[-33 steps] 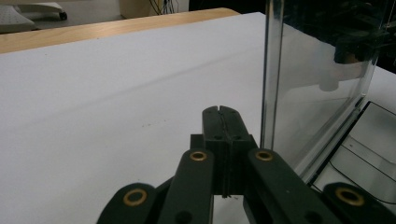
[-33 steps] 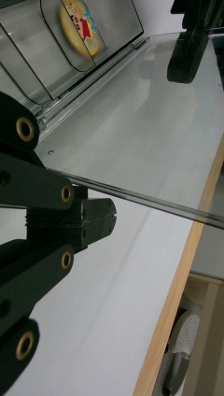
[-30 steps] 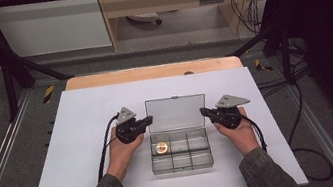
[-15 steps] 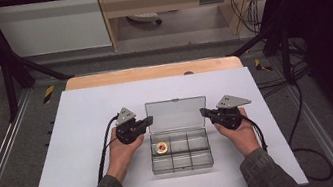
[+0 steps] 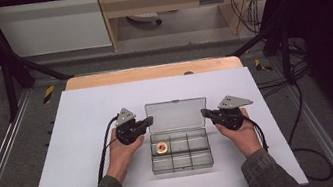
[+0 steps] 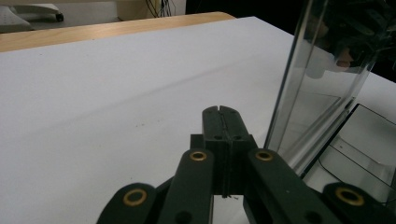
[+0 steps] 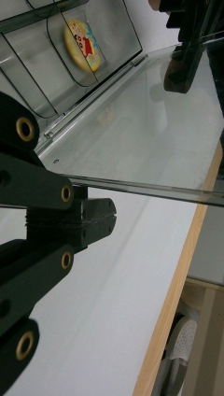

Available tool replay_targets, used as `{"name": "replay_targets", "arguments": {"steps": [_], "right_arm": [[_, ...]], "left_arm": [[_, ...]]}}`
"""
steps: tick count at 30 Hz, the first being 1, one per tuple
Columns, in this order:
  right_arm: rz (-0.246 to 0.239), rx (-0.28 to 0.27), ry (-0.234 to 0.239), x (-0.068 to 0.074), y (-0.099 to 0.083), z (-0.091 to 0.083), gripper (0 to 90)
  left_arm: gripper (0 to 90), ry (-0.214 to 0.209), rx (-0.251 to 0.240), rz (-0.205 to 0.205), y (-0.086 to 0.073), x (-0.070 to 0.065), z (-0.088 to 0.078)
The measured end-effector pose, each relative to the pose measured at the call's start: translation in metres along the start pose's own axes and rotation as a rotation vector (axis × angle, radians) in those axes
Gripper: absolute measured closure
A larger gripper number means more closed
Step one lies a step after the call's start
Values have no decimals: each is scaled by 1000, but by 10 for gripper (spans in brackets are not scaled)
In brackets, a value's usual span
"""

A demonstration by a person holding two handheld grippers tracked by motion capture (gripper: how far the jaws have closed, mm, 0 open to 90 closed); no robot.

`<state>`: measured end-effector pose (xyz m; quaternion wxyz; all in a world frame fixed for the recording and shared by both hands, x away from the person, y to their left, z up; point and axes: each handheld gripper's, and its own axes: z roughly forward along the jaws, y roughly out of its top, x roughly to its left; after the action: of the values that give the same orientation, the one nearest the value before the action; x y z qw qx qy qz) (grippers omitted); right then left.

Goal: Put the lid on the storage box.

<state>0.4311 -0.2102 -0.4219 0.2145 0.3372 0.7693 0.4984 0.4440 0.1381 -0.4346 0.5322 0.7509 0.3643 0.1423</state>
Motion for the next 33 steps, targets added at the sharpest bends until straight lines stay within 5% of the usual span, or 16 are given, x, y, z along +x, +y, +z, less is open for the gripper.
{"name": "replay_targets", "arguments": {"steps": [33], "right_arm": [[-13,-3,13,5,1,-6,900]], "left_arm": [[900,-18,-9,-1,0,-3,-5]]}}
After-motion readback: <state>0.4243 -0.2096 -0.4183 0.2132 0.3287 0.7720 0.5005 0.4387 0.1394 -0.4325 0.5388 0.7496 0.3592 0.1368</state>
